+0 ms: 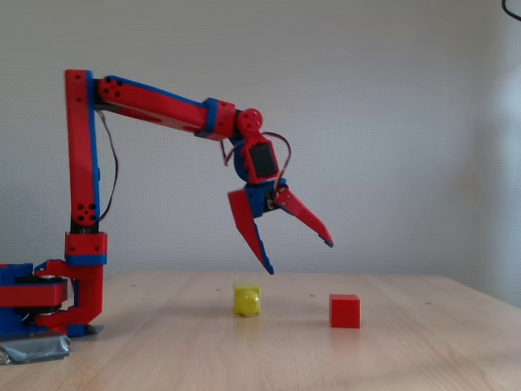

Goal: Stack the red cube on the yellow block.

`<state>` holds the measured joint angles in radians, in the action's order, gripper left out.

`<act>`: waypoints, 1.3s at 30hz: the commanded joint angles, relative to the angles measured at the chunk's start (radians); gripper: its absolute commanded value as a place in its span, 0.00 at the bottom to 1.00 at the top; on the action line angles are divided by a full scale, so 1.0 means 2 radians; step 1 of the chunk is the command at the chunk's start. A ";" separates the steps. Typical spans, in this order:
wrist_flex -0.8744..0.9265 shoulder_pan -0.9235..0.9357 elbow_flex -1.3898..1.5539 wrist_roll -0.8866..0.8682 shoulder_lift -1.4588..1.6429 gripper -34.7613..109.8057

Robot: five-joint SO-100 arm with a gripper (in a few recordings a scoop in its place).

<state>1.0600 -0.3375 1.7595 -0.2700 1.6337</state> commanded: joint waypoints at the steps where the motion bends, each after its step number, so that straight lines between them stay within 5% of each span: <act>1: 0.025 0.000 -0.071 0.009 -0.028 0.52; 15: 0.122 0.038 -0.375 0.057 -0.285 0.55; 24: 0.110 0.021 -0.415 0.024 -0.329 0.54; 39: 0.107 0.019 -0.399 0.007 -0.320 0.38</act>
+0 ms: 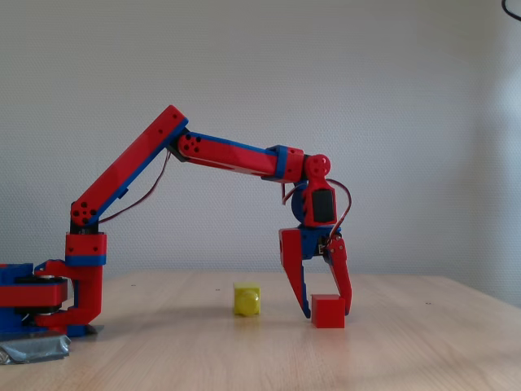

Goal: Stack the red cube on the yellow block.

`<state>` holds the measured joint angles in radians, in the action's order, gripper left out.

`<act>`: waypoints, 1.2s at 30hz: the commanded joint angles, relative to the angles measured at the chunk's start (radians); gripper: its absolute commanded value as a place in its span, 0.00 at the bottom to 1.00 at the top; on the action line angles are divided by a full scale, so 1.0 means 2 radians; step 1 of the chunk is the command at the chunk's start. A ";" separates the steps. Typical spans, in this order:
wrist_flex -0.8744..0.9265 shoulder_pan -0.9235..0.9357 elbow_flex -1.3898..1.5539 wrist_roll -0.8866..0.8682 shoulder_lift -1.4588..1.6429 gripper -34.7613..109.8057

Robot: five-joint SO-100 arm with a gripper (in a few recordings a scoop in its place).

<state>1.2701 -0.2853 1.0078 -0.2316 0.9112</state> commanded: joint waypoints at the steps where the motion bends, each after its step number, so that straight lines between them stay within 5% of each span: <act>1: 0.000 -0.005 -0.020 -0.012 0.043 0.37; 21: -0.025 0.002 0.084 -0.035 0.223 0.32; 36: -0.028 -0.097 0.147 -0.036 0.284 0.30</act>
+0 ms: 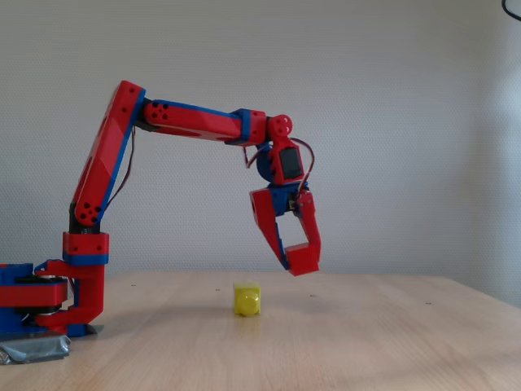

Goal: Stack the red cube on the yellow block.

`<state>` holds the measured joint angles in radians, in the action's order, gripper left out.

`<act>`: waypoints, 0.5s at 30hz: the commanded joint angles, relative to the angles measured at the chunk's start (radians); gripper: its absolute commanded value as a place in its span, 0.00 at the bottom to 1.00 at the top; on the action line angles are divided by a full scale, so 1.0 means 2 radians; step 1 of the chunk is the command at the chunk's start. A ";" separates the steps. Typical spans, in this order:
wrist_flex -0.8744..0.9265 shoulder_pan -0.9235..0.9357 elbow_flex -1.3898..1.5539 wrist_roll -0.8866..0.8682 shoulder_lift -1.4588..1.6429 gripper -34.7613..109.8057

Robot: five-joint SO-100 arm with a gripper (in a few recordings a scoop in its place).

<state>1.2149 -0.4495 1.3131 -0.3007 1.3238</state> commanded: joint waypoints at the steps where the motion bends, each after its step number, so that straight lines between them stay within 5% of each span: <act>1: 0.001 -0.022 0.002 0.002 0.082 0.30; 15: -0.002 -0.094 0.094 0.007 0.156 0.29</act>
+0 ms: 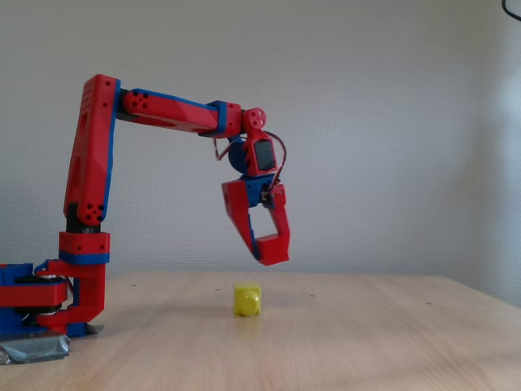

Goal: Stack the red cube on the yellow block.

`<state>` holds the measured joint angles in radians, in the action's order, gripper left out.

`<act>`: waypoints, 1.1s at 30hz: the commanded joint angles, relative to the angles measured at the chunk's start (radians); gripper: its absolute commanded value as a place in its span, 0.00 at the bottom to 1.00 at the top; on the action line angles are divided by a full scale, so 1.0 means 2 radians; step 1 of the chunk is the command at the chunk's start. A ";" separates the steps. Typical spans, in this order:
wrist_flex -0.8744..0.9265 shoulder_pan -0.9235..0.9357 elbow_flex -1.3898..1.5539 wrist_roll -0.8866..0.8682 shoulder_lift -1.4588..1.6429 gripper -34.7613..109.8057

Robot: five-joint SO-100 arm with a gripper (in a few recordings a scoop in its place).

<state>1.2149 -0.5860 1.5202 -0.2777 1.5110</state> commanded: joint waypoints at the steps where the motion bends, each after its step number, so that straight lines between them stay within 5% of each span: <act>1: 0.001 -0.034 -0.002 -0.005 0.067 0.29; 33: -0.041 -0.053 0.120 -0.024 0.075 0.30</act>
<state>1.1520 -0.6949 1.7687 -0.3037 1.6153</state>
